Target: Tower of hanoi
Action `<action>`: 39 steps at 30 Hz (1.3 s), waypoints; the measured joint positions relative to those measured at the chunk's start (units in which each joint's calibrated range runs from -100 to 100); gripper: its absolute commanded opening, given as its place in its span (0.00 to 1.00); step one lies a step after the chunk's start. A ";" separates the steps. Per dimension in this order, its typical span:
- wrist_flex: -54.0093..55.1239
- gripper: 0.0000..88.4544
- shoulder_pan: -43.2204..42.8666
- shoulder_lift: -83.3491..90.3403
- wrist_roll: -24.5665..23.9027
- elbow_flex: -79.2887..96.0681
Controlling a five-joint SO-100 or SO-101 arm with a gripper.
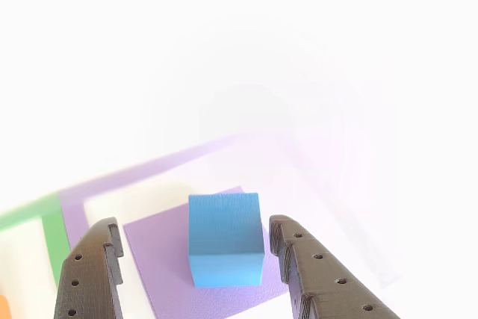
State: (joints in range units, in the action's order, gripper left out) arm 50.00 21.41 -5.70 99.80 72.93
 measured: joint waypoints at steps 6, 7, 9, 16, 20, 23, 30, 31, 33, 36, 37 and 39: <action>-18.22 0.10 0.00 19.00 0.00 2.00; -22.79 0.06 0.00 23.05 0.00 2.00; -33.47 0.00 -0.08 31.41 0.00 1.31; -73.52 0.00 -1.64 52.68 0.00 -11.58; -98.56 0.00 -4.50 55.38 0.00 -28.98; -116.77 0.00 -6.39 54.96 0.00 -45.08; -147.43 0.00 -14.90 51.84 -0.99 -78.33; -147.83 0.00 -16.70 52.60 -0.99 -79.63; -148.56 0.00 -20.47 53.02 -2.17 -81.20; -148.96 0.00 -22.51 53.10 -2.17 -81.98; -148.96 0.00 -23.25 53.02 -2.56 -82.07; -149.12 0.00 -24.56 52.26 -1.18 -82.07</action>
State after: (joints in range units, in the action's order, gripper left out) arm -99.12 -3.15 46.56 98.62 -9.14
